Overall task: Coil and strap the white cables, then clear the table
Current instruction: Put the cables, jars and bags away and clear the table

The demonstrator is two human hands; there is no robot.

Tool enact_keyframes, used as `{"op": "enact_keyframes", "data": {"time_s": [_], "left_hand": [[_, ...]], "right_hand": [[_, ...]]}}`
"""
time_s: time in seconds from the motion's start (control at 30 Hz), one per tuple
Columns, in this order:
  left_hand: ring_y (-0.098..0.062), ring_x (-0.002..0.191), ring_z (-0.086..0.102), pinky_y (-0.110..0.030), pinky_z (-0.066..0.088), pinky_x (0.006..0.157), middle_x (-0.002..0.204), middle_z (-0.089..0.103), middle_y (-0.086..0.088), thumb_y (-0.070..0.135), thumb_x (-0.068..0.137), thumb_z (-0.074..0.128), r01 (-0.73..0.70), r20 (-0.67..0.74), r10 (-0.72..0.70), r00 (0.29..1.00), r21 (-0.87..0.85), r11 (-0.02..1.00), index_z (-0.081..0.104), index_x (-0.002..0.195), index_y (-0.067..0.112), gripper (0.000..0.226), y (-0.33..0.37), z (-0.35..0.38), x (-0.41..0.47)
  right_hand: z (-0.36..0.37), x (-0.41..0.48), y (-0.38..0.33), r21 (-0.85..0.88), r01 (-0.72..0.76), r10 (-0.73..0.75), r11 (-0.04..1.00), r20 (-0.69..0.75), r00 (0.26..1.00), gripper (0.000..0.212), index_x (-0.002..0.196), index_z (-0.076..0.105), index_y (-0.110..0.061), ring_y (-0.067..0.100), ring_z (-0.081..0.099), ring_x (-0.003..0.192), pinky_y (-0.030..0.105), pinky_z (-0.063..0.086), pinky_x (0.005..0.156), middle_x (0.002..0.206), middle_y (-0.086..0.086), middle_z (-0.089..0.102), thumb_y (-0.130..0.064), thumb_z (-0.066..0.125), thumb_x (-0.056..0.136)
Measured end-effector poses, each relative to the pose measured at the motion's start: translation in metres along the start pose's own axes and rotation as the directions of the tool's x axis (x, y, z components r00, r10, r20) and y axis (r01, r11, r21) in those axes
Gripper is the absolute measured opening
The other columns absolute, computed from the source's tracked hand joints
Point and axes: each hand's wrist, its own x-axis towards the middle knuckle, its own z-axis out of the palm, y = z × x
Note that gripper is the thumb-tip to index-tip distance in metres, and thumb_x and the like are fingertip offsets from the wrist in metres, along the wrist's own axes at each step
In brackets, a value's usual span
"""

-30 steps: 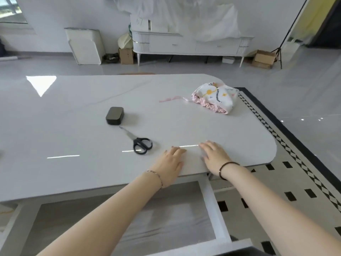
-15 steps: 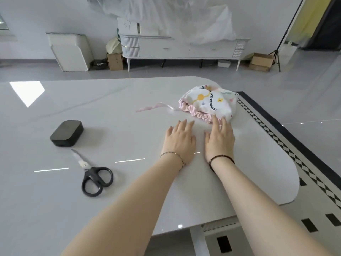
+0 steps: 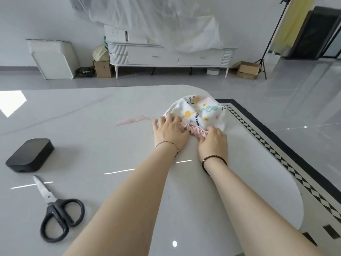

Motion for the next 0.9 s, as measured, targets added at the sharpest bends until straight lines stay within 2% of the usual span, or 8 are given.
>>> {"op": "enact_keyframes", "data": {"time_s": [0.07,0.17,0.3,0.47,0.6,0.7,0.83,0.9], "left_hand": [[-0.029,0.117,0.04,-0.04,0.024,0.104,0.12,0.055,0.003,0.041,0.09,0.05,-0.008,-0.022,0.007,1.0,-0.009,1.0,0.054,0.116,0.027,0.03,-0.004,-0.006,-0.01],[-0.03,0.114,0.041,-0.038,0.026,0.096,0.115,0.058,0.005,0.037,0.09,0.053,-0.027,0.016,0.028,0.999,-0.052,0.998,0.053,0.115,0.029,0.026,-0.014,-0.015,-0.03],[-0.028,0.113,0.042,-0.036,0.027,0.095,0.113,0.061,0.01,0.041,0.092,0.053,-0.034,0.058,0.04,0.997,-0.11,0.993,0.055,0.114,0.033,0.024,-0.025,-0.036,-0.077],[-0.026,0.115,0.044,-0.036,0.028,0.096,0.116,0.061,0.01,0.042,0.097,0.046,-0.041,0.126,0.039,0.991,0.014,0.999,0.054,0.114,0.032,0.021,-0.024,-0.066,-0.152],[-0.027,0.117,0.048,-0.035,0.03,0.097,0.113,0.064,0.004,0.042,0.099,0.04,-0.084,0.241,0.05,0.969,0.133,0.988,0.055,0.112,0.031,0.023,-0.019,-0.094,-0.201],[-0.026,0.117,0.05,-0.035,0.031,0.097,0.116,0.064,0.0,0.039,0.1,0.039,-0.155,0.366,0.097,0.926,0.132,0.979,0.057,0.115,0.031,0.025,-0.02,-0.119,-0.241],[-0.025,0.112,0.053,-0.034,0.035,0.091,0.111,0.063,0.0,0.042,0.097,0.045,-0.163,0.383,0.121,0.916,0.081,0.983,0.062,0.106,0.032,0.021,-0.038,-0.147,-0.298],[-0.026,0.106,0.051,-0.033,0.036,0.086,0.107,0.06,0.0,0.04,0.095,0.048,-0.176,0.374,0.149,0.916,0.04,0.984,0.064,0.103,0.031,0.02,-0.059,-0.166,-0.336]], "right_hand": [[-0.008,-0.006,0.001,0.068,0.019,-0.022,0.997,0.048,0.999,0.025,0.122,0.055,-0.009,0.031,0.042,0.123,0.034,0.034,0.097,0.126,0.011,0.056,-0.016,0.054,0.098],[-0.02,-0.025,0.005,0.104,0.043,-0.053,0.994,0.094,0.994,0.024,0.12,0.058,-0.01,0.03,0.045,0.119,0.034,0.037,0.09,0.12,0.01,0.06,-0.01,0.055,0.096],[-0.044,-0.062,0.006,0.186,-0.005,-0.026,0.982,0.163,0.986,0.019,0.11,0.062,-0.012,0.031,0.056,0.103,0.029,0.039,0.076,0.106,0.01,0.064,-0.008,0.059,0.092],[-0.079,-0.12,0.0,0.127,-0.066,0.022,0.99,0.316,0.948,0.006,0.097,0.059,-0.025,0.027,0.059,0.086,0.03,0.043,0.068,0.101,0.006,0.063,-0.021,0.062,0.092],[-0.116,-0.175,-0.008,0.034,-0.019,0.005,0.999,0.365,0.931,0.003,0.094,0.059,-0.02,0.029,0.059,0.093,0.03,0.039,0.066,0.099,0.005,0.064,-0.022,0.061,0.095],[-0.143,-0.227,-0.012,0.002,0.017,-0.017,1.0,0.368,0.93,0.009,0.098,0.062,-0.014,0.029,0.055,0.101,0.033,0.045,0.073,0.104,0.005,0.063,-0.012,0.055,0.094],[-0.174,-0.275,-0.042,-0.193,0.158,-0.039,0.969,0.507,0.861,0.023,0.105,0.056,-0.018,0.03,0.051,0.113,0.032,0.042,0.077,0.115,0.007,0.056,-0.004,0.045,0.09],[-0.189,-0.299,-0.06,-0.203,0.242,-0.087,0.949,0.57,0.817,0.025,0.111,0.054,-0.02,0.029,0.047,0.117,0.034,0.043,0.078,0.118,0.005,0.052,-0.007,0.044,0.092]]}}
